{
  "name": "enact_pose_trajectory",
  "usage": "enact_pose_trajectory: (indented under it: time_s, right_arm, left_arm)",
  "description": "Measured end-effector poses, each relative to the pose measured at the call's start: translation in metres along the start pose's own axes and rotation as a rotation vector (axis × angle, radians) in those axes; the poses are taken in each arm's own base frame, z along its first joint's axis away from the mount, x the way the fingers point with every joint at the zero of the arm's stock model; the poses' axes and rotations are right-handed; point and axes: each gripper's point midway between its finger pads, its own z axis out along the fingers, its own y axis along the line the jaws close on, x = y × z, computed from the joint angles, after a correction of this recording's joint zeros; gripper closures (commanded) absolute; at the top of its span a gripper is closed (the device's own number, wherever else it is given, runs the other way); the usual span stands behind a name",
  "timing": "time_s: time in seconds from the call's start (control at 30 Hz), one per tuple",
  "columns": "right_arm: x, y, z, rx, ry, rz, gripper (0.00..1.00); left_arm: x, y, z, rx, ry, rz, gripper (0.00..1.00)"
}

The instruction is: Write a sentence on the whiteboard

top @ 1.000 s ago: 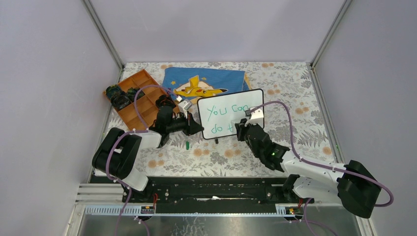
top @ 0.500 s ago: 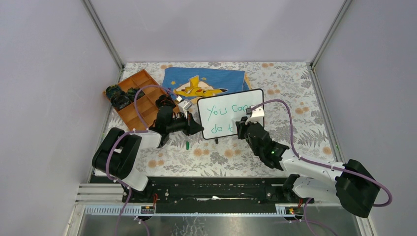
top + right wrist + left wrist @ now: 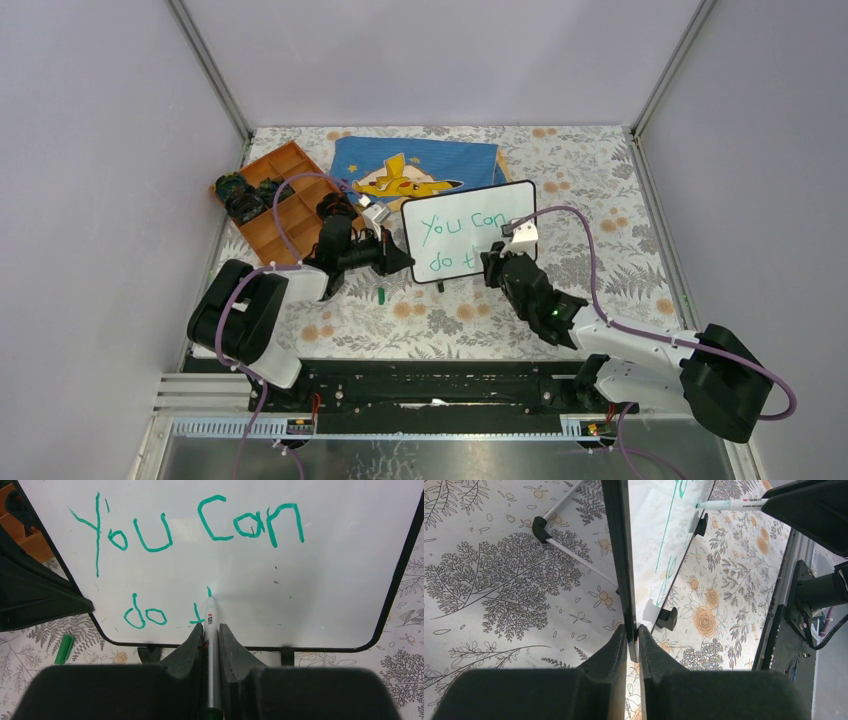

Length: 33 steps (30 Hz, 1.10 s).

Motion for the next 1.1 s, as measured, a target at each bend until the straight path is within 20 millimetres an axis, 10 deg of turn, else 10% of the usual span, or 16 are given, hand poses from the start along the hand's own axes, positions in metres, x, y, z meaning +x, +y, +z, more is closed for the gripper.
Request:
enact_pose_trajectory:
  time_s: [1.1]
  right_arm:
    - [0.039,-0.010,-0.010,-0.009,0.103,0.005,1.00]
  left_arm:
    - [0.000,0.000,0.000,0.000,0.001,0.003,0.84]
